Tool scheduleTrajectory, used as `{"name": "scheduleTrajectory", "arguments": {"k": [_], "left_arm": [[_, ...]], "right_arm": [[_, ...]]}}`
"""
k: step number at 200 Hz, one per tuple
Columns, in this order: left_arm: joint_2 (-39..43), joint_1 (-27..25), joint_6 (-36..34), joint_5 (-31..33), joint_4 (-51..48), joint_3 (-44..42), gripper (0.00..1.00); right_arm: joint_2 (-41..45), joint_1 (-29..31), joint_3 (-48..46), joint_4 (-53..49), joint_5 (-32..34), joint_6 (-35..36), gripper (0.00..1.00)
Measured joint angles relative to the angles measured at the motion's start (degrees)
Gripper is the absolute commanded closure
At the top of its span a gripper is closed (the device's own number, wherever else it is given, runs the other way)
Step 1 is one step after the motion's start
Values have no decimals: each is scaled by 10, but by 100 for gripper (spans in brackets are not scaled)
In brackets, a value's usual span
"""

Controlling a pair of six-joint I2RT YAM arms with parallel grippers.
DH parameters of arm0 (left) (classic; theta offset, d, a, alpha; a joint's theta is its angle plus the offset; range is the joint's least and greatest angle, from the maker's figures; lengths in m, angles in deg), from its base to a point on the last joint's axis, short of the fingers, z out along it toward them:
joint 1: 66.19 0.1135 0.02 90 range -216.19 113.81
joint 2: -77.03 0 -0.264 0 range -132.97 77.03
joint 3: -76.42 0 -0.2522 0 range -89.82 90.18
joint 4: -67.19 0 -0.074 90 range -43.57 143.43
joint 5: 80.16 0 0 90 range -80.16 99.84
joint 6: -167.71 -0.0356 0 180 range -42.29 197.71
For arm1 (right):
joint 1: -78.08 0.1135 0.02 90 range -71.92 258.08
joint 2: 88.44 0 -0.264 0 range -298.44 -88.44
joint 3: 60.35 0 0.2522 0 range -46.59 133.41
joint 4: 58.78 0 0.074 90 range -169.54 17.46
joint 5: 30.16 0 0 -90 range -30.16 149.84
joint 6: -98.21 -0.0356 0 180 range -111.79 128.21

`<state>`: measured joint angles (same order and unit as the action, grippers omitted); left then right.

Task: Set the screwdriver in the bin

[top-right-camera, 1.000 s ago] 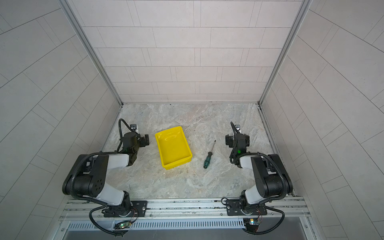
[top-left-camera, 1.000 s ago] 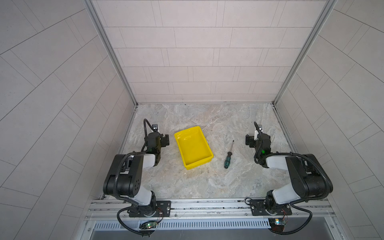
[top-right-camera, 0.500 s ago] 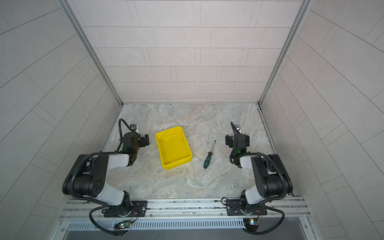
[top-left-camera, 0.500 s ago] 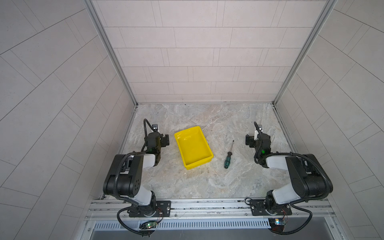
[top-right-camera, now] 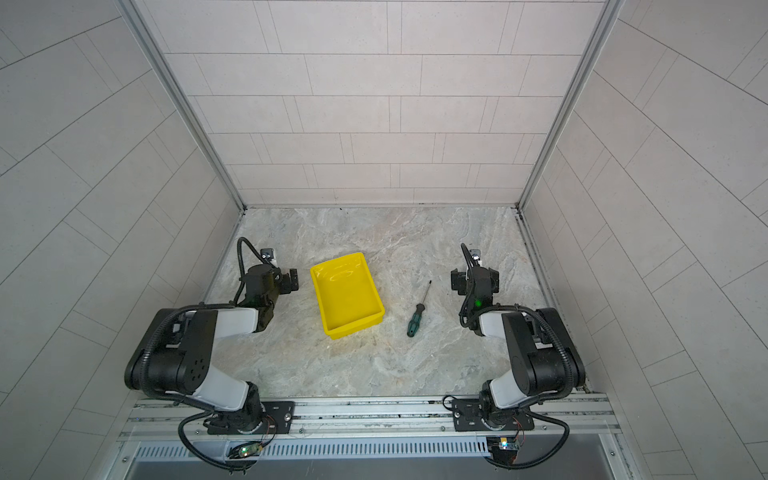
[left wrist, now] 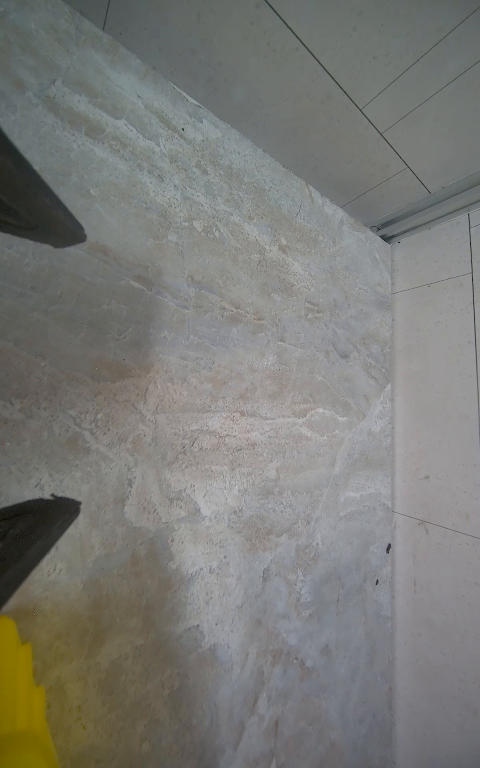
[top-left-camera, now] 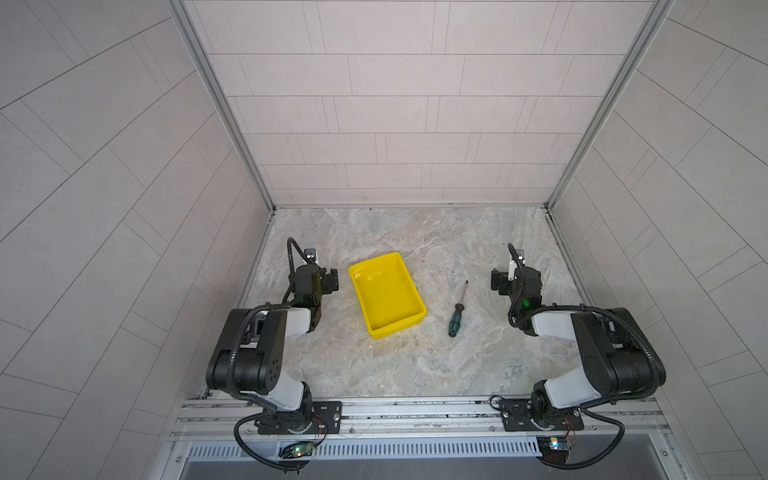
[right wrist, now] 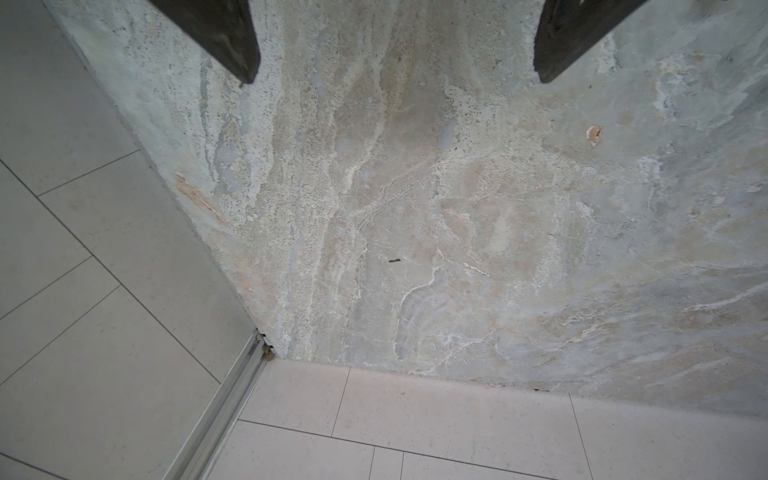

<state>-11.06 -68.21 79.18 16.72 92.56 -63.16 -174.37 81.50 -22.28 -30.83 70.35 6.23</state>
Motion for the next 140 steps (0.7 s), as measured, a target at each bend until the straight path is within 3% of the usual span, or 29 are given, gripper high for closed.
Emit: {"name": "scheduleTrajectory", "arguments": {"k": [102,119,140], "left_arm": [[6,0,2,5,-7,0,0],[28,0,7,10,-100,34,0],[39,-3,31,2,-256,156,0]], "right_arm": [[4,-3,5,-21,-2,-2,0],[33,-2,37,-113,-3,-13,0],[92,-3,98,-215,-18,-41,1]]}}
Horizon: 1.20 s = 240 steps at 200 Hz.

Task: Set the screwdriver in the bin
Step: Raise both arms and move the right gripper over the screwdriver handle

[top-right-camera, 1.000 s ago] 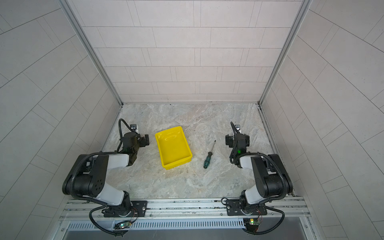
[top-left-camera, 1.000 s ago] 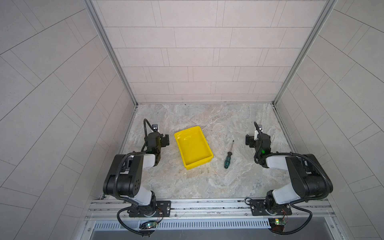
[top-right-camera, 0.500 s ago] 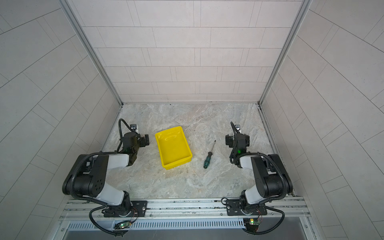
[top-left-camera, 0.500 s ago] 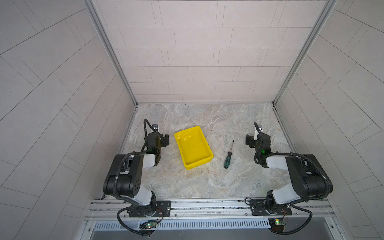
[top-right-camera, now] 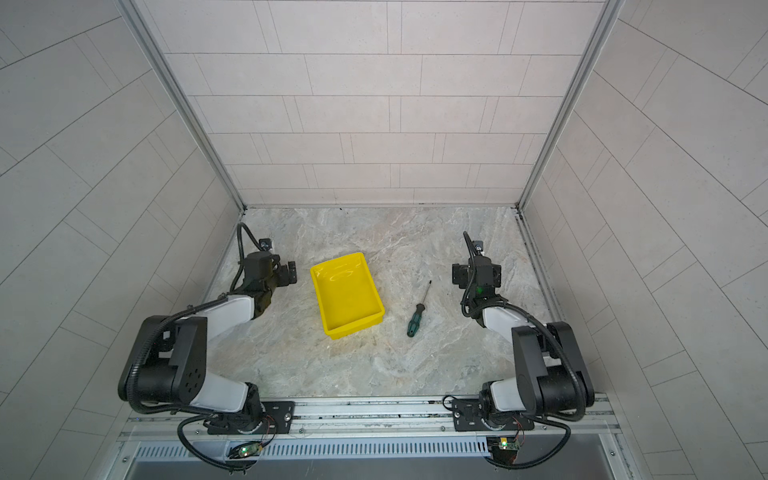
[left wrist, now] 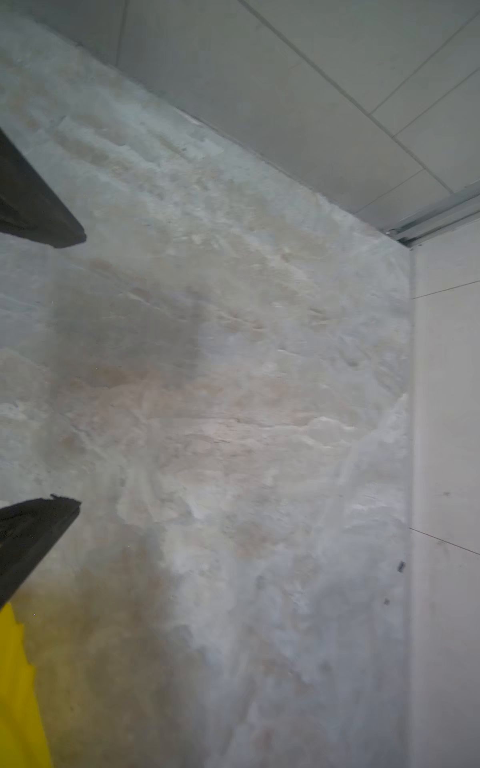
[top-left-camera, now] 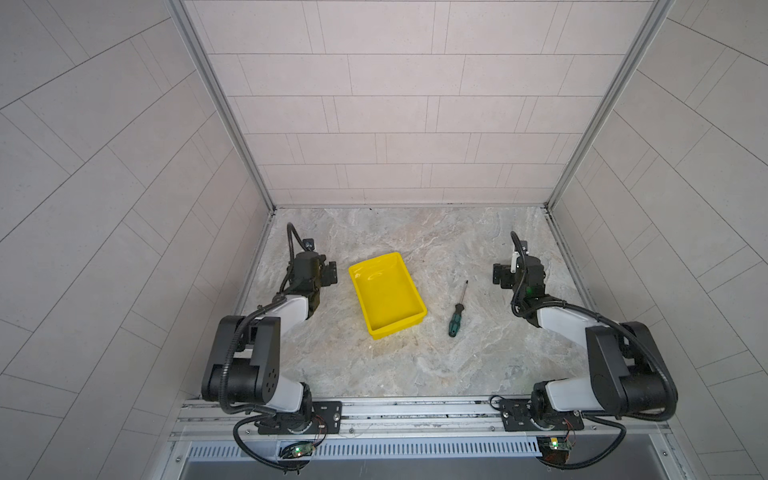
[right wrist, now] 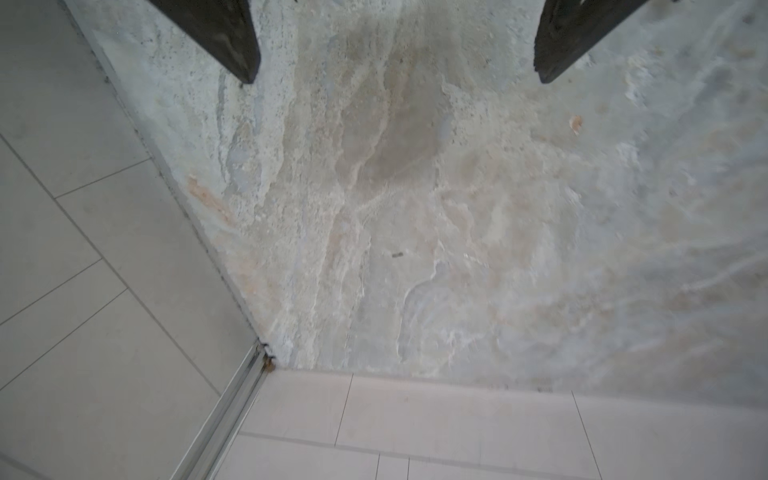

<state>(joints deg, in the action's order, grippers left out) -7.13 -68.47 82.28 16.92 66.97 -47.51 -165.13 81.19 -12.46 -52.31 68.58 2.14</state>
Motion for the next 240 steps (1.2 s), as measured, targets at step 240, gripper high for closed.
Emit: {"name": "scheduleTrajectory", "arguments": {"k": [240], "left_arm": [[105,-88,44,-30,-555,311,0]], "right_arm": [[18,272,95,-461,-78,-364,17]]}}
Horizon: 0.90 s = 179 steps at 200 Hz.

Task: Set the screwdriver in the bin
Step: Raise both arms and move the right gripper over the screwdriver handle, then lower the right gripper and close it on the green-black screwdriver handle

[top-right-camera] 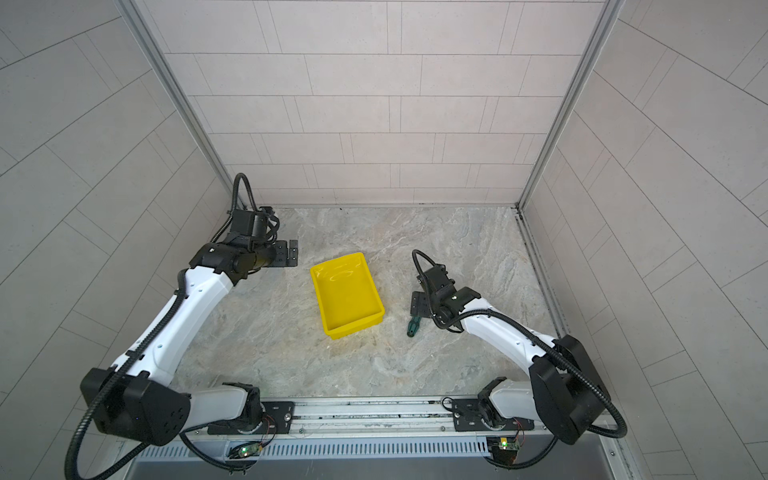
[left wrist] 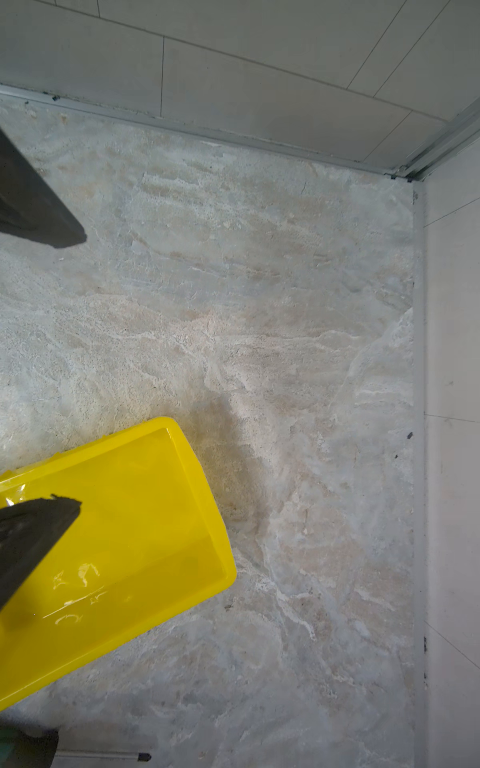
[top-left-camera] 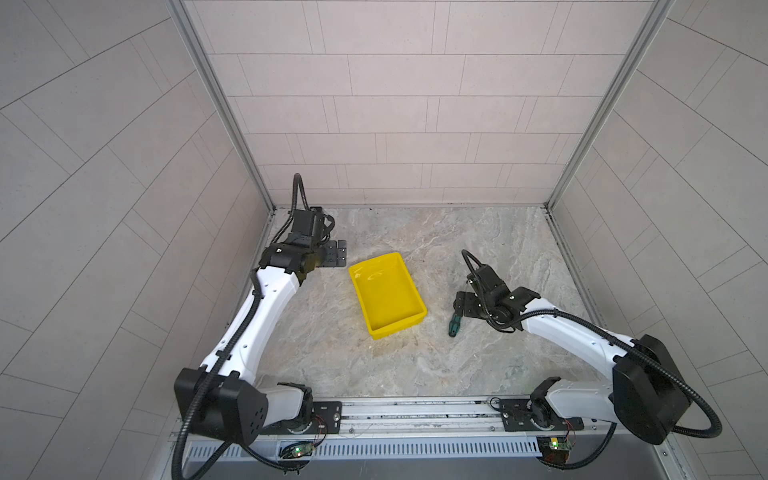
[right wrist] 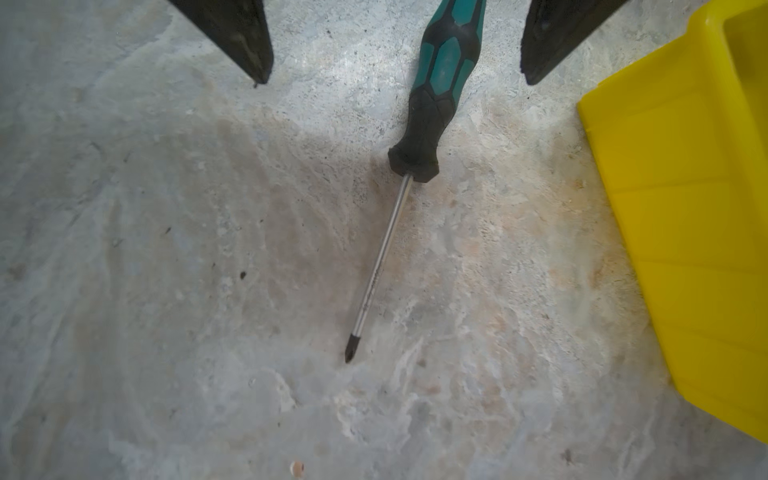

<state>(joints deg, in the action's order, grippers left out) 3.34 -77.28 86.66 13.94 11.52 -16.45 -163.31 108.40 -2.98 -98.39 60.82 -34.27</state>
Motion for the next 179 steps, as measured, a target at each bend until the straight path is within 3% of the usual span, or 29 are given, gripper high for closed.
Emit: {"name": "scheduleTrajectory", "arguments": {"k": [58,179], "left_arm": [[6,-14,0,56,-1,0,0],[11,-29,-9,120,-1,-5,0]], "right_arm": [[-69,12,24,26,5,-5,37],[-113,20,19,59,-6,-2,54]]}}
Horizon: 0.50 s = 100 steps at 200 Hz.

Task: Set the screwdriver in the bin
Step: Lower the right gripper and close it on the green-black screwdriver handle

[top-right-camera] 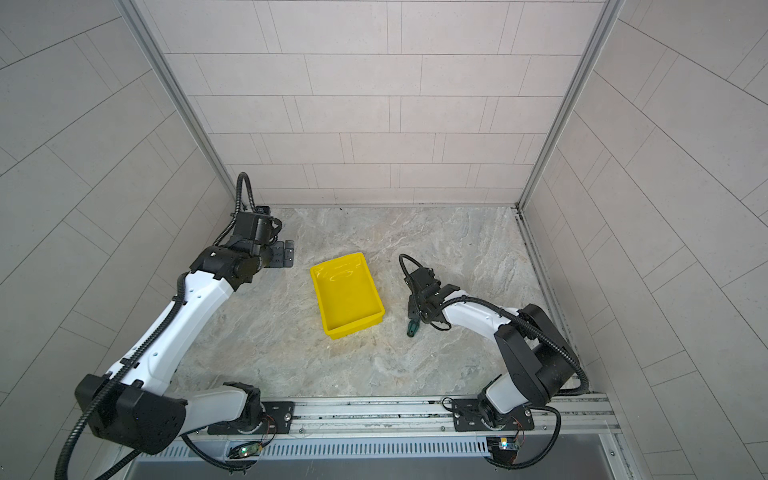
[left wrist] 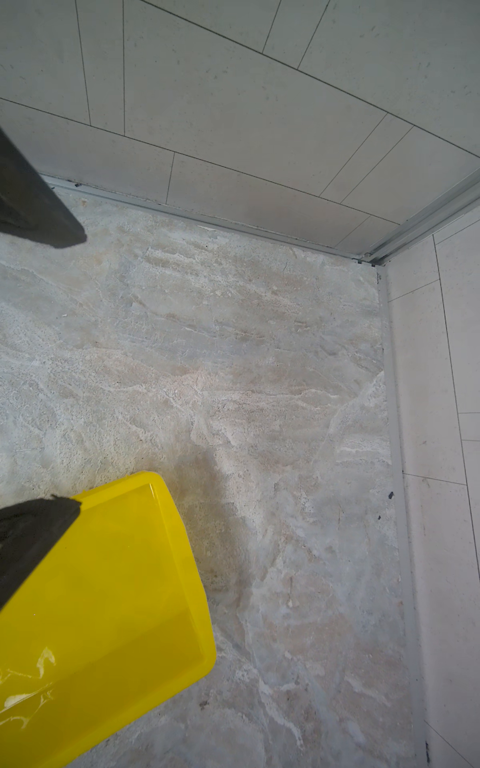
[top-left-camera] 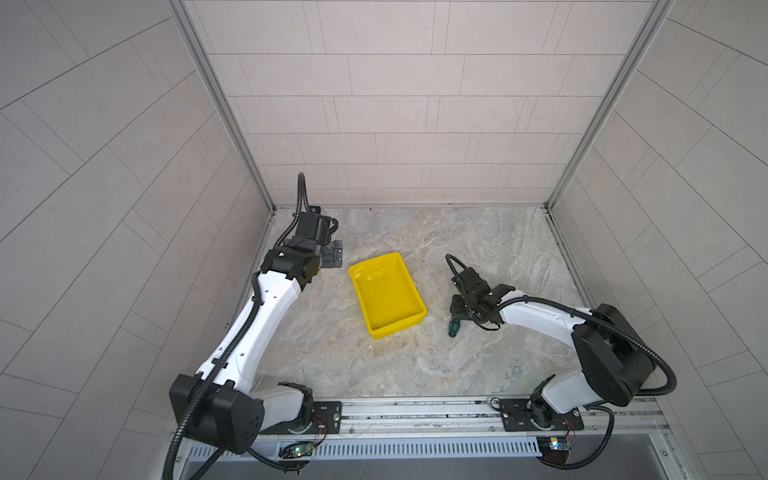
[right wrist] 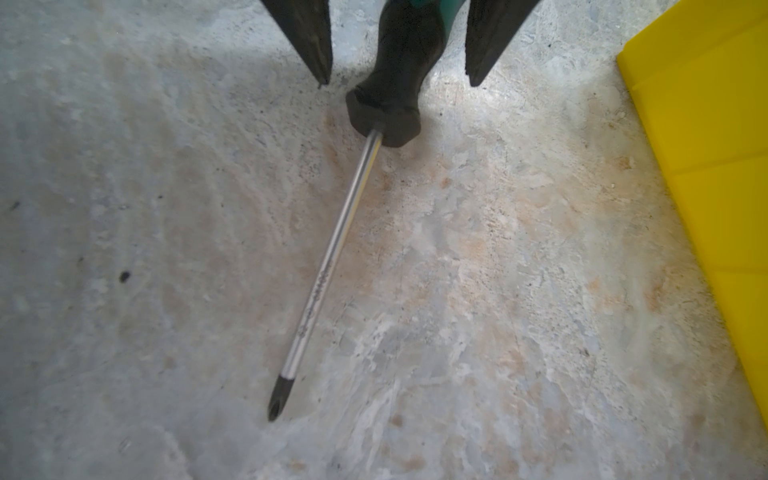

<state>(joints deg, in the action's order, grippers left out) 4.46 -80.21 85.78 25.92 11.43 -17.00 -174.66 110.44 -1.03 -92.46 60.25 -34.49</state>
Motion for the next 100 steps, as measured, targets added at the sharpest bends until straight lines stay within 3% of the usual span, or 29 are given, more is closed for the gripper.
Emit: {"name": "scheduleTrajectory", "arguments": {"k": [100], "left_arm": [[0,-10,-3,21,0,-2,0]], "right_arm": [[-38,0,7,2,-3,3,62]]}}
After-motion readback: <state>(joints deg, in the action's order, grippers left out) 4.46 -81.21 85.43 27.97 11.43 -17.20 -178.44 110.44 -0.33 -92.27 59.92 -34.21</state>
